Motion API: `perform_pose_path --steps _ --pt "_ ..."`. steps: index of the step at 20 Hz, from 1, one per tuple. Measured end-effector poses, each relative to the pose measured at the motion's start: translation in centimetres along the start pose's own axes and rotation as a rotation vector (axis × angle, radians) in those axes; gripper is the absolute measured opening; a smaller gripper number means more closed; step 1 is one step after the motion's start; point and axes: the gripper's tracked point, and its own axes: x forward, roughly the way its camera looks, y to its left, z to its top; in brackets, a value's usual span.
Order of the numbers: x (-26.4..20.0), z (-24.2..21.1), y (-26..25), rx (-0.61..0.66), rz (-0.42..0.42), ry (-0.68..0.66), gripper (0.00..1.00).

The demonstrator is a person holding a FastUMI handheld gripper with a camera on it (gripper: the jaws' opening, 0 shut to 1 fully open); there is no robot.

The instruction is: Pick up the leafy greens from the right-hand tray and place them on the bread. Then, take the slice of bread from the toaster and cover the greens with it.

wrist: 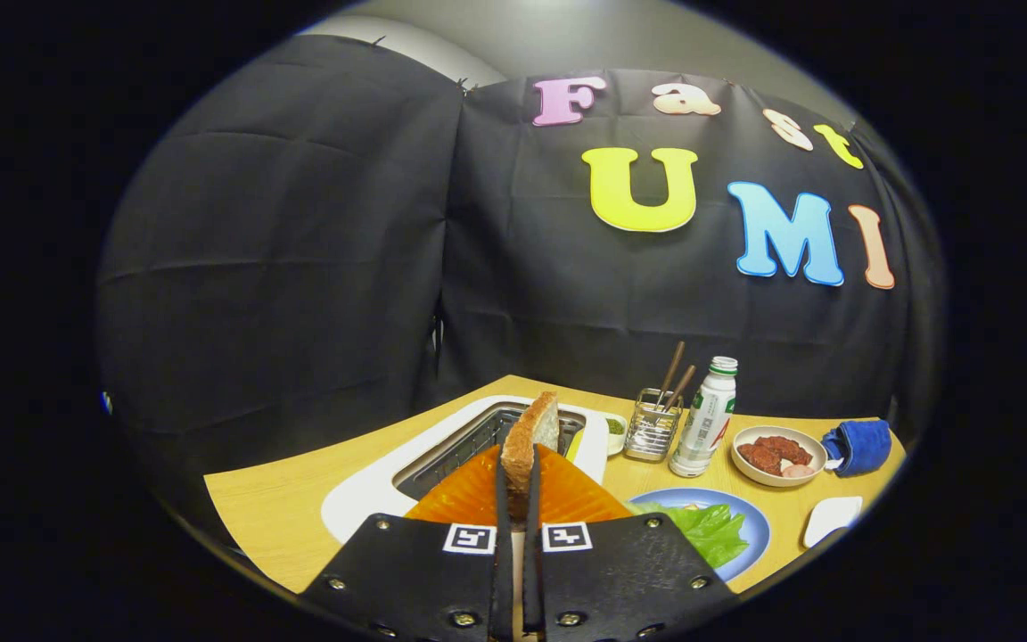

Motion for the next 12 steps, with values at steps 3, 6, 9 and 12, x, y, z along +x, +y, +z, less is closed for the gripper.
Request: perform_pose_path --steps 3,6,9,12 --pt "-1.0 1.4 -0.4 -0.005 0.004 -0.035 0.05" --pt "-2.4 3.5 -0.5 0.01 0.012 -0.081 0.05" --pt "-3.5 5.2 -1.0 0.059 0.031 -0.114 0.05" --pt "-5.5 7.2 -1.6 0.084 0.054 -0.15 0.05"
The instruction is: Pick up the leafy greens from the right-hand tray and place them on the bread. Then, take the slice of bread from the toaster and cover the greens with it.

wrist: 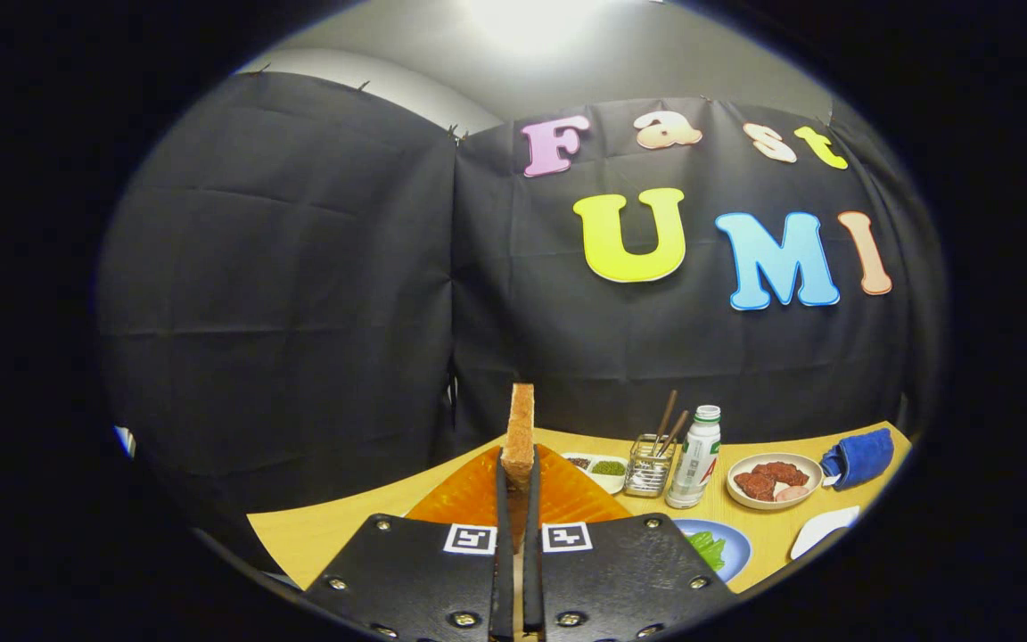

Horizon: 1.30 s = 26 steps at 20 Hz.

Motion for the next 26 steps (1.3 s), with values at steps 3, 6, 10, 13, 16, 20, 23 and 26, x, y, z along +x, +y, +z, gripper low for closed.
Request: perform_pose_path --steps 3,6,10,13,16,20,23,26 --pt "-2.0 0.7 -0.9 -0.017 0.009 -0.018 0.04" --pt "-4.0 0.5 -3.1 -0.03 -0.025 -0.021 0.05" --pt "-5.7 -1.2 -7.1 -0.059 -0.098 0.007 0.05" --pt "-5.7 -3.1 -9.4 -0.045 -0.133 0.05 0.05" --pt "-5.9 -5.0 -11.3 -0.013 -0.166 0.076 0.05" --pt "-5.5 -7.4 -13.1 0.053 -0.196 0.086 0.05" --pt "-4.8 -8.9 -13.9 0.087 -0.201 0.12 0.04" --pt "-4.3 -9.5 -13.8 0.081 -0.201 0.131 0.05"
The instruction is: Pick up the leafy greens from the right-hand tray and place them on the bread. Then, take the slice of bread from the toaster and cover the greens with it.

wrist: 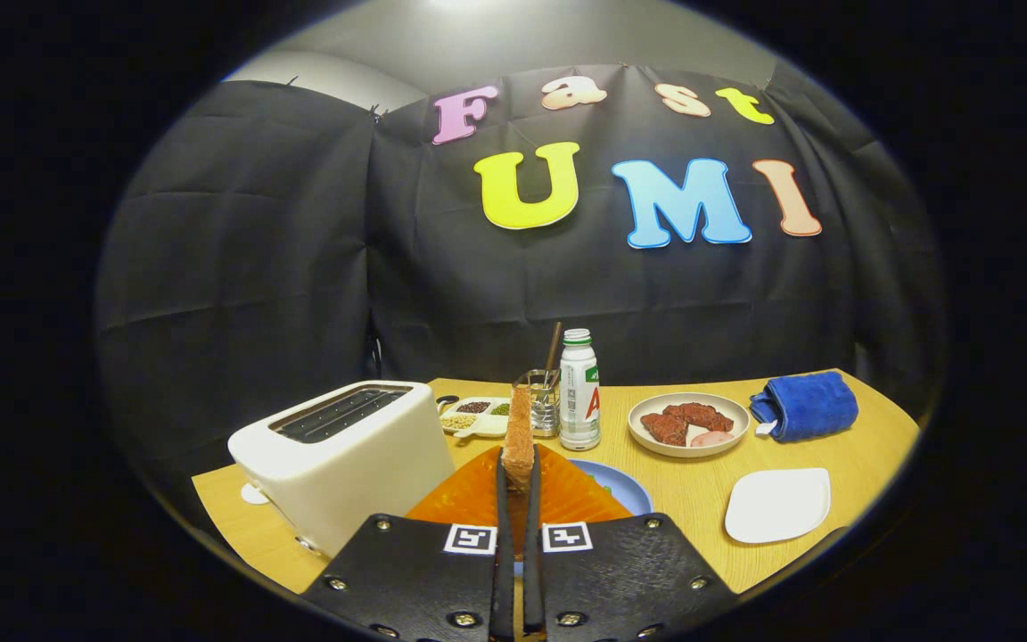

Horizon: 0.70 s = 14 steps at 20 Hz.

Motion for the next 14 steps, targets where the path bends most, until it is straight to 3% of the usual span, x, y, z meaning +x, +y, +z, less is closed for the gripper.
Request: perform_pose_path --steps 14 --pt "2.6 -3.2 1.4 0.056 0.077 0.04 0.05"
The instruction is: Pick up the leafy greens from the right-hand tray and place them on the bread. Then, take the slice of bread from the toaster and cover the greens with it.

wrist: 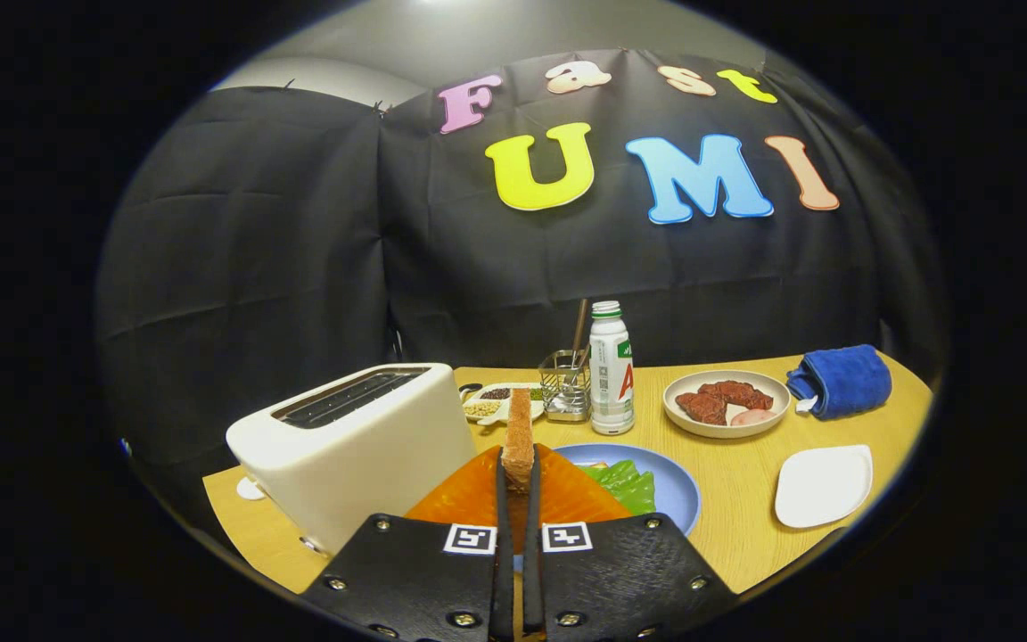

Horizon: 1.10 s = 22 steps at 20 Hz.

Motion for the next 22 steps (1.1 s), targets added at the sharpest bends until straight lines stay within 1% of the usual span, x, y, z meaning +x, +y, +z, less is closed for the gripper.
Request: perform_pose_path --steps 4,7,8,9,10,11,16,17,18,19,22 --pt "0.4 -0.9 -1.7 0.026 -0.018 0.028 0.05" --pt "0.5 -1.1 -3.0 0.016 -0.059 0.035 0.07" --pt "0.6 -1.2 -3.0 0.008 -0.057 0.043 0.12" --pt "0.6 -1.3 -3.1 -0.001 -0.058 0.046 0.12" --pt "0.6 -1.4 -3.4 -0.014 -0.069 0.051 0.17" --pt "0.6 -1.5 -3.8 -0.023 -0.083 0.053 0.18" --pt "0.8 -2.3 -5.6 -0.073 -0.15 0.084 0.34" --pt "0.9 -2.5 -5.7 -0.076 -0.155 0.088 0.34" --pt "1.1 -2.4 -5.8 -0.079 -0.159 0.09 0.38" --pt "1.1 -2.6 -6.0 -0.089 -0.166 0.093 0.38" --pt "1.1 -2.7 -6.2 -0.122 -0.178 0.099 0.42"
